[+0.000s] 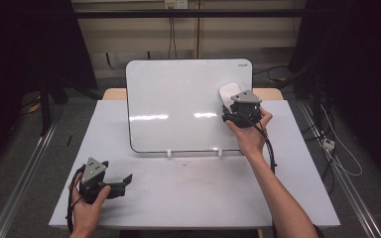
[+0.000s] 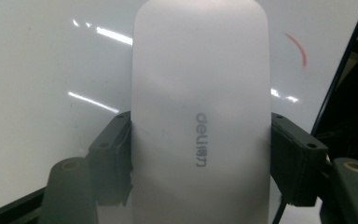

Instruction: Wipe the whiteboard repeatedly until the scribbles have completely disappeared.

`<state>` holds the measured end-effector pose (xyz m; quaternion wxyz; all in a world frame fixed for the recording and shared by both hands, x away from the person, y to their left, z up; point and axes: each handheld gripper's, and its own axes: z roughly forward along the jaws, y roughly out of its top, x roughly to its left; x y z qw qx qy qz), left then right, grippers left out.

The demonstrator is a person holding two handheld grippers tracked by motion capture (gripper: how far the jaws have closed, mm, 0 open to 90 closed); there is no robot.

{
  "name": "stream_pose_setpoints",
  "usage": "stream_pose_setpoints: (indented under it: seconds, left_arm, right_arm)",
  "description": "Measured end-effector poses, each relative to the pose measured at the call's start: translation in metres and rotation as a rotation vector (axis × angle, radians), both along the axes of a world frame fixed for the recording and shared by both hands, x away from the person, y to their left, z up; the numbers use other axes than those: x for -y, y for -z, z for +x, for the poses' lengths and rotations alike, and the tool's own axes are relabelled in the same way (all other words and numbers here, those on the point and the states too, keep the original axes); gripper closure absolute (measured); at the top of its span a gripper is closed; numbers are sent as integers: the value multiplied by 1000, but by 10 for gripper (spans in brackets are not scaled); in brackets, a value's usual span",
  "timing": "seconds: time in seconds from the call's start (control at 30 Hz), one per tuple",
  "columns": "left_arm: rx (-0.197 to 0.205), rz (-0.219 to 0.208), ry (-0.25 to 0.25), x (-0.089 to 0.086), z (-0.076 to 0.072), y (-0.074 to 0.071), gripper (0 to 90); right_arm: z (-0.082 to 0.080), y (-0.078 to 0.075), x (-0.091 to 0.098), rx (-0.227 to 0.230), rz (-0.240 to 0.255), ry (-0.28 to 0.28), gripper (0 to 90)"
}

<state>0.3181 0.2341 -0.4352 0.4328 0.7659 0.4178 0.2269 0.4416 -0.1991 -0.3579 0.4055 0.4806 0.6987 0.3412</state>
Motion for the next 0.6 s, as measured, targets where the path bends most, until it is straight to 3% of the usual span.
stream_pose_setpoints:
  seconds: [0.6]
  left_arm:
    - [1, -6, -3, -2, -1, -1, 51]
  right_arm:
    - [30, -35, 19, 16, 78, 84, 313]
